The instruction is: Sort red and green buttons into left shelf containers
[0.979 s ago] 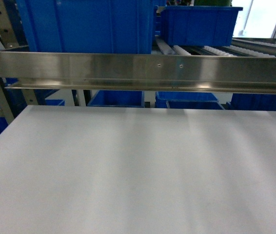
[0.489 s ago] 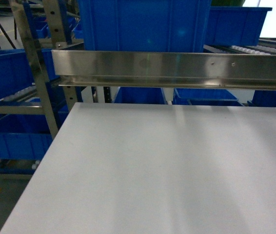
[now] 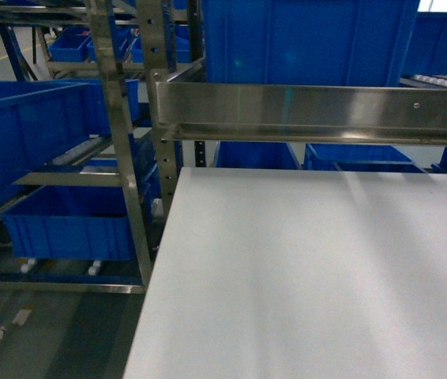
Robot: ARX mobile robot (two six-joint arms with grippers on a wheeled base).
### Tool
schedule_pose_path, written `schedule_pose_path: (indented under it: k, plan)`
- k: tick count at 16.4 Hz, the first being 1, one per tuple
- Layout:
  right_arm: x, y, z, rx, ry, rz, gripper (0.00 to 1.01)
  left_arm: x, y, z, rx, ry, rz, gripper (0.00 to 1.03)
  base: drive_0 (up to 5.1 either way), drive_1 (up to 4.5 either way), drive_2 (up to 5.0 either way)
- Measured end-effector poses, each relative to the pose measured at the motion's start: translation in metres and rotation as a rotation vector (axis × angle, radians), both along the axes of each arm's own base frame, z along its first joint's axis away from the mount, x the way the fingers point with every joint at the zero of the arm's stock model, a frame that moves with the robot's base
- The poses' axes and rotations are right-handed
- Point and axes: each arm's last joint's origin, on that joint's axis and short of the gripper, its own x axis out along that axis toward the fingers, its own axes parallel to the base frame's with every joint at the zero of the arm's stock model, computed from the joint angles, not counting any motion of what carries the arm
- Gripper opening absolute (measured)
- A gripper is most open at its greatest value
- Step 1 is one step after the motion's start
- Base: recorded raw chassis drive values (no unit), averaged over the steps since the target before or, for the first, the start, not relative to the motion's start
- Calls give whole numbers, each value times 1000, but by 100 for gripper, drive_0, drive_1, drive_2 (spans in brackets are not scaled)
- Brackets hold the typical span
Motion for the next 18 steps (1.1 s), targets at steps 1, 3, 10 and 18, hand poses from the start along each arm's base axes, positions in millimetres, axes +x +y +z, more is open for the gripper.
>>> schedule_pose_path:
  k: [1, 3, 10, 18]
  plan:
    - [0, 0, 0, 1, 5, 0, 25, 0, 0, 0, 0, -1, 1, 29, -515, 230, 230]
    - [0, 0, 0, 1, 4, 0, 25, 0, 0, 0, 0, -2, 0, 29, -514, 231, 231]
    - [0, 0, -1, 0, 5, 0, 25, 0, 0, 0, 0, -3, -1, 29, -510, 236, 236]
    - [0, 0, 0, 0, 3, 0, 25, 0, 0, 0, 0, -1, 0, 29, -492, 266, 222]
